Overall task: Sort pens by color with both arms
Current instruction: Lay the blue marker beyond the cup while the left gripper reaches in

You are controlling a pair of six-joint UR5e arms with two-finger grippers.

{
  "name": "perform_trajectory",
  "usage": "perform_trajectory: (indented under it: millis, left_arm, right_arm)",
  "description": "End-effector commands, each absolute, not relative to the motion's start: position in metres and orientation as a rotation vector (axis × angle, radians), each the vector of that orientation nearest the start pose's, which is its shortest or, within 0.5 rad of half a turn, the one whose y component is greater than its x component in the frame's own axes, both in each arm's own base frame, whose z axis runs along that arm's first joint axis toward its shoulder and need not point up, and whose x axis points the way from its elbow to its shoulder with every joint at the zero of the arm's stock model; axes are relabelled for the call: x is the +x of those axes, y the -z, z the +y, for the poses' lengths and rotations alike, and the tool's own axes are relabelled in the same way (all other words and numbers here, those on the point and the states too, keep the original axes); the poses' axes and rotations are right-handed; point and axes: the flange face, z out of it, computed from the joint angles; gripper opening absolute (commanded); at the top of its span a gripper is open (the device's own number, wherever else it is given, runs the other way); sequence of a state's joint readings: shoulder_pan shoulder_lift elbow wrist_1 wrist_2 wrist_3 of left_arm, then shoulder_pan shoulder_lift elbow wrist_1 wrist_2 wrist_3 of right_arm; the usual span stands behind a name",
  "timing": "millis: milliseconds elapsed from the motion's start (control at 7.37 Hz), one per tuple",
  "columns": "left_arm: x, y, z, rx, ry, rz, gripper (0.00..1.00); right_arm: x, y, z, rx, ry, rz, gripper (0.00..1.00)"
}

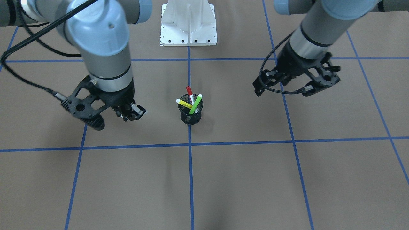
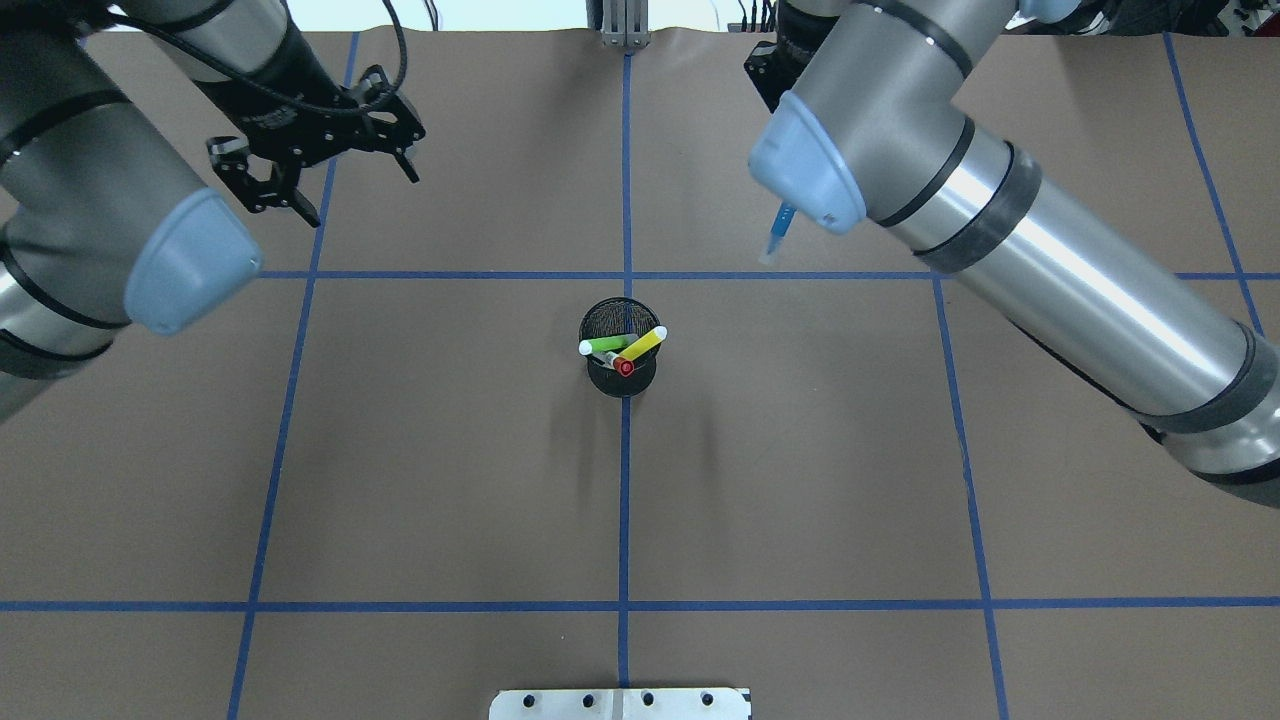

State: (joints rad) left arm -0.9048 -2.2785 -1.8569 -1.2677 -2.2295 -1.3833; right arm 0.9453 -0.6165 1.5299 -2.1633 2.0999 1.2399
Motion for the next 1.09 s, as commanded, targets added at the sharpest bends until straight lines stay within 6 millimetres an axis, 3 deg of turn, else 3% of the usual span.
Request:
perform_trajectory:
  millis: [0,136,271,407,543,678,950]
  left_arm:
    - [0.405,-0.114,-0.483,-0.194,0.516,0.887,1.00]
    - [0.448,-0.110,-0.462,-0.178,0.530,0.891,1.00]
    - [0.490,-0.113,-0.449,-0.156,0.549,0.896,1.00]
    - [0.521,-0.116,-0.440,-0.145,0.568,0.887,0.99]
    - [0.535,-0.106,-0.442,-0.152,0.598,0.896,0.98]
    - [0.556,-0.101,-0.433,-0.130,0.605,0.884,0.98]
    - [0.569,-0.106,-0.438,-0.115,0.606,0.888,0.88]
  right_arm:
    - [-0.305,-0.220,-0.699,-0.381,-0.364,-0.532,0.16]
    - [-0.314,-0.244,-0.719,-0.429,-0.301,-0.517,0.16]
    - [-0.322,-0.264,-0.726,-0.455,-0.202,-0.538,0.16]
    - [-0.332,-0.264,-0.743,-0.411,-0.114,-0.570,0.14]
    - [-0.362,-0.258,-0.756,-0.316,-0.042,-0.627,0.15]
    - [-0.394,-0.249,-0.748,-0.264,0.017,-0.659,0.16]
    - [-0.429,-0.244,-0.736,-0.208,0.082,-0.683,0.18]
